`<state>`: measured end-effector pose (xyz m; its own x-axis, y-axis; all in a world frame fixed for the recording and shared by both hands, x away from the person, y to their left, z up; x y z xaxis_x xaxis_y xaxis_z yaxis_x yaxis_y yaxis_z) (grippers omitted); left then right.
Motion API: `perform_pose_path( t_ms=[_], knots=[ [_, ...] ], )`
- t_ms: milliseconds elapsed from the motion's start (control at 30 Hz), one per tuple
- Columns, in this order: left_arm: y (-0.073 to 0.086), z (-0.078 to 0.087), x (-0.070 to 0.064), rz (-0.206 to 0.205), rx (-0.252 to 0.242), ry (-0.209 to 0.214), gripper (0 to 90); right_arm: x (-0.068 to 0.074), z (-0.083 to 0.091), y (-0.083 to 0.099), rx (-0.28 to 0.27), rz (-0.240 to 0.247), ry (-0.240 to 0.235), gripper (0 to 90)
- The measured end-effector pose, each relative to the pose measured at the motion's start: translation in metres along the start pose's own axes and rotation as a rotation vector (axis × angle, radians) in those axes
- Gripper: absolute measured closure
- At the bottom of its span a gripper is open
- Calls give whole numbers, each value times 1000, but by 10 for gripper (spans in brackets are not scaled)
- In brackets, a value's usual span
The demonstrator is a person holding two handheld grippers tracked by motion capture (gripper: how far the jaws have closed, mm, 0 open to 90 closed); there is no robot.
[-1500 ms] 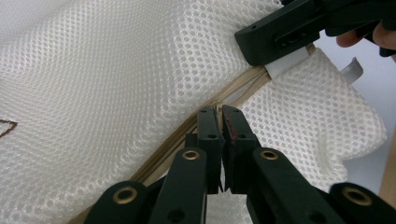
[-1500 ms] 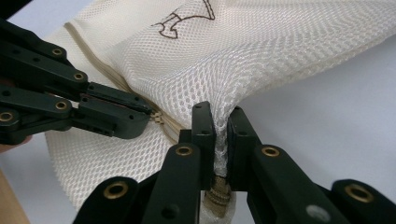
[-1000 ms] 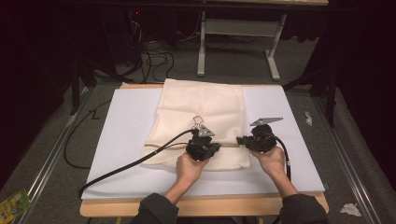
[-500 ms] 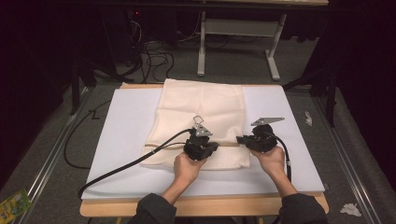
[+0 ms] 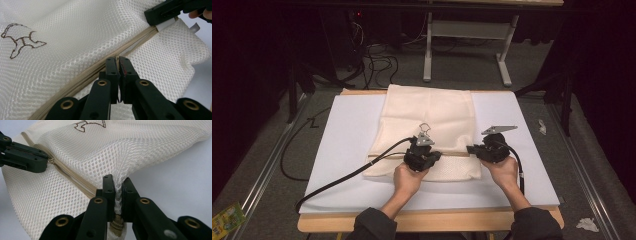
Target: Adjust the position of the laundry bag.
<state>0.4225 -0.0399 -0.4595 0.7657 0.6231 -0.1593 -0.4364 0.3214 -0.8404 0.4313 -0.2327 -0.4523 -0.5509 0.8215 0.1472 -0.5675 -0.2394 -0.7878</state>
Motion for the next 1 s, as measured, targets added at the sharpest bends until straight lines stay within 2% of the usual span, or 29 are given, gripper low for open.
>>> perform_pose_path(
  t_ms=[333, 700, 1000],
  knots=[
    [1, 9, 9, 24, -17, -6, 872, -1, 0, 0, 2, -6, 10, 857],
    [2, 11, 13, 36, -22, -7, 872, -4, 0, 0, 5, -6, 18, 857],
    [1, 17, 14, 22, -23, -15, 872, -4, -1, 0, 3, -7, 19, 856]
  ],
)
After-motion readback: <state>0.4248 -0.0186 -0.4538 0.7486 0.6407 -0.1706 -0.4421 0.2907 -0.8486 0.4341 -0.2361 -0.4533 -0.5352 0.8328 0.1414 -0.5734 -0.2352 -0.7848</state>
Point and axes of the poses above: each handheld gripper's, and its own axes: z roughly backward along the jaws, y roughly out of its underside, x roughly to its left, the point moved 6 cm from there along -z, roughly forward along the jaws, and after that the axes turned 7 degrees about -x, right-handed, at the moved point
